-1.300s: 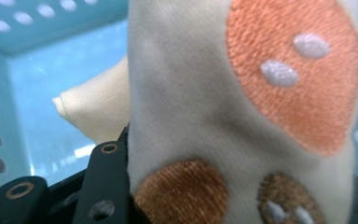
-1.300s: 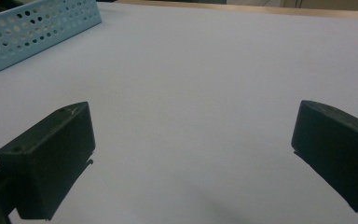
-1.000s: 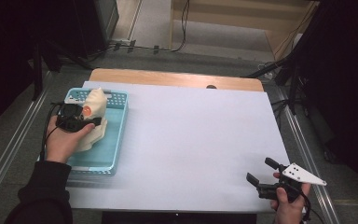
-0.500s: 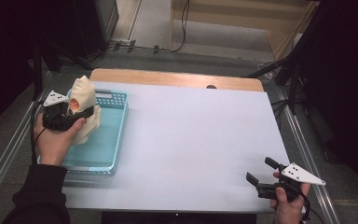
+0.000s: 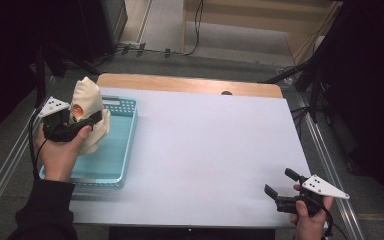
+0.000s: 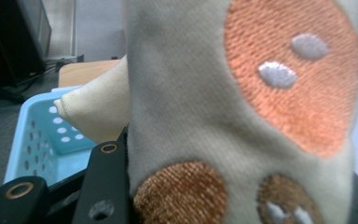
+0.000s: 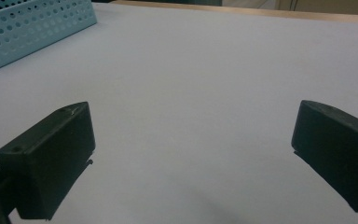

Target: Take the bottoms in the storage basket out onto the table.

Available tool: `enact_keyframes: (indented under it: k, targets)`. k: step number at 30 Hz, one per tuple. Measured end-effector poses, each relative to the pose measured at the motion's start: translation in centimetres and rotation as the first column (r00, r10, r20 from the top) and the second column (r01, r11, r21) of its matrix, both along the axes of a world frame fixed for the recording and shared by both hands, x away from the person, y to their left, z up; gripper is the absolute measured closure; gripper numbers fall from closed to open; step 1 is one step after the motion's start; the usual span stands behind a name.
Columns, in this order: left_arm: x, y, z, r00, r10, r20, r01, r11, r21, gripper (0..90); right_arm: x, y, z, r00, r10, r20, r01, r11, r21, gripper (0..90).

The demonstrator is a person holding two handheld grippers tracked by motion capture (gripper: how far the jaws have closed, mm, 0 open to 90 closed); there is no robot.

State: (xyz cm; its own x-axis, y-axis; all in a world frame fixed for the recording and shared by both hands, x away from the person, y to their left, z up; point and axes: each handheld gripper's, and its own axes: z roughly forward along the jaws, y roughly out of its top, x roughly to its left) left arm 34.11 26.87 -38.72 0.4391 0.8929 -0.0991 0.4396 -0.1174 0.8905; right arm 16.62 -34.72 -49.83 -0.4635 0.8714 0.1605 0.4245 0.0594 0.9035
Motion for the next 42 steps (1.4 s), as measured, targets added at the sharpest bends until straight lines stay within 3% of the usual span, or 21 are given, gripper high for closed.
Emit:
enact_keyframes:
  k: [13,17,37,42]
  targets:
    - [-1.5,-1.7,1.5,0.9960,-0.071,0.055,0.072,0.9973,-0.016,50.2,0.0,0.2,-0.1,1.0000,-0.003,-0.004,0.003,1.000,-0.011,0.0]
    - [-1.8,-2.1,1.6,0.9941,-0.096,0.050,0.099,0.9934,-0.058,50.2,0.0,0.2,-0.1,1.0000,-0.005,-0.004,0.005,1.000,-0.013,0.0]
    - [-3.4,-6.2,2.0,0.9788,-0.191,0.073,0.195,0.9792,-0.055,49.9,-0.1,0.2,0.0,0.9999,-0.013,0.001,0.013,1.000,-0.028,0.0]
    - [-3.7,-7.5,2.0,0.9737,-0.215,0.076,0.217,0.9757,-0.028,49.8,-0.2,0.1,0.0,0.9999,-0.014,0.003,0.015,1.000,-0.028,0.0]
